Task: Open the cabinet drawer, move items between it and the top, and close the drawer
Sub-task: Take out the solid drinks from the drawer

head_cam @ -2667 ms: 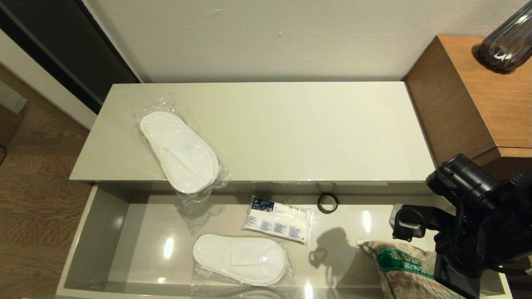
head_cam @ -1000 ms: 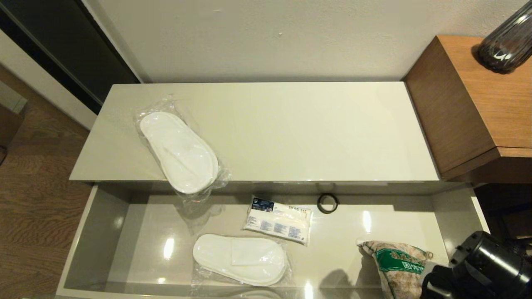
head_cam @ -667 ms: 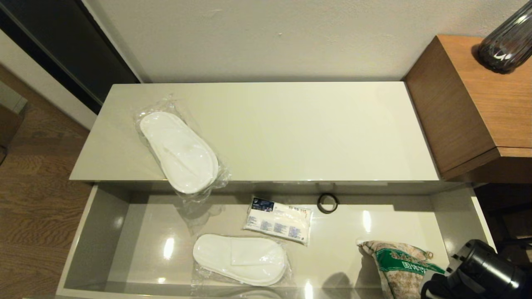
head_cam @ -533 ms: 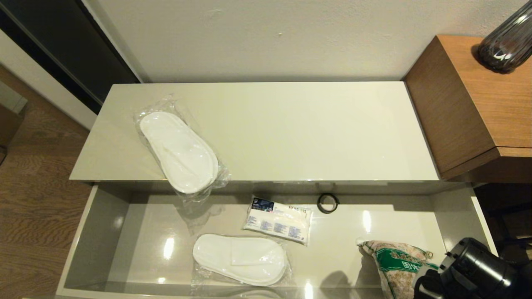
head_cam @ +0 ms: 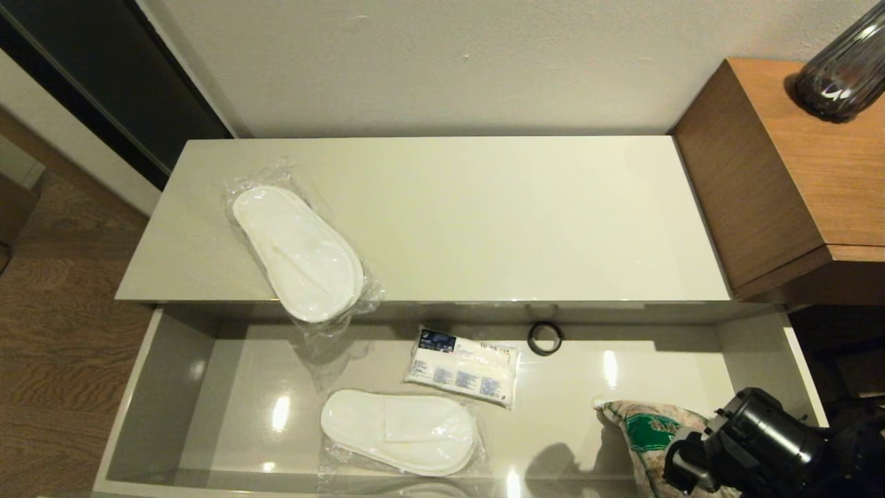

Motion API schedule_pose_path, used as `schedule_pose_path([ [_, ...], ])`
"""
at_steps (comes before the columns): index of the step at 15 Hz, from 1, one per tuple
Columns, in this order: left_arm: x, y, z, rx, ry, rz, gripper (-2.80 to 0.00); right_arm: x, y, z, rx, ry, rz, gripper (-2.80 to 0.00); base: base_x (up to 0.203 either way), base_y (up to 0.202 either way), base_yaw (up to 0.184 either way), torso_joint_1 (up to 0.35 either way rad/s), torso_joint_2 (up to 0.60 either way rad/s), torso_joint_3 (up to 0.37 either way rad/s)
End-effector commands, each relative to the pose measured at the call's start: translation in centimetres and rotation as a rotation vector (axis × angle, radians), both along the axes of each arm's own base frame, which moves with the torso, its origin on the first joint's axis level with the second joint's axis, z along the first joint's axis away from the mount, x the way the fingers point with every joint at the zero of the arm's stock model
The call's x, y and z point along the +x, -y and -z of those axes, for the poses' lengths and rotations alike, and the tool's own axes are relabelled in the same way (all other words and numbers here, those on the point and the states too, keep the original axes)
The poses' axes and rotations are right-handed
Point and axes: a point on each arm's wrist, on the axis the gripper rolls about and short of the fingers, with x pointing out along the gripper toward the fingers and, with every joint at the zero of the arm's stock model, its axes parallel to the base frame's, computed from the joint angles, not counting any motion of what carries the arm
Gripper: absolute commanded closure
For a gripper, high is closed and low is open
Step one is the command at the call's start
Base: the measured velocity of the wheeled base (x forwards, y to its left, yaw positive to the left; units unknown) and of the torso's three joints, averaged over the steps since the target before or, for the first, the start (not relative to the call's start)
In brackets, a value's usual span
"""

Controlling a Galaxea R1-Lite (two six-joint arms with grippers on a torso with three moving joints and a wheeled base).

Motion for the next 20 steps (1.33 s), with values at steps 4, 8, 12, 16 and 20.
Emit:
schedule_pose_path([
  [4, 0.0, 0.0, 0.0, 0.0, -0.001, -0.001, 0.0, 0.5, 0.1, 0.5, -0.011, 0.027, 0.052, -2.8, 0.0, 0.0, 0.0, 0.0, 0.0, 0.0],
  [8, 0.0, 0.0, 0.0, 0.0, -0.001, 0.0, 0.0, 1.5, -0.2, 1.4, -0.015, 0.024, 0.073, -2.8, 0.0, 0.0, 0.0, 0.0, 0.0, 0.0],
  [12, 0.0, 0.0, 0.0, 0.0, -0.001, 0.0, 0.0, 2.3, -0.4, 1.8, 0.003, 0.046, 0.088, -2.8, 0.0, 0.0, 0.0, 0.0, 0.0, 0.0],
  [16, 0.0, 0.0, 0.0, 0.0, -0.001, -0.002, 0.0, 2.4, -0.4, 2.0, -0.002, 0.041, 0.095, -2.8, 0.0, 0.0, 0.0, 0.0, 0.0, 0.0],
  [20, 0.0, 0.0, 0.0, 0.0, -0.001, 0.0, 0.0, 3.8, -0.1, 2.1, 0.002, 0.047, 0.142, -2.8, 0.0, 0.0, 0.0, 0.0, 0.0, 0.0],
])
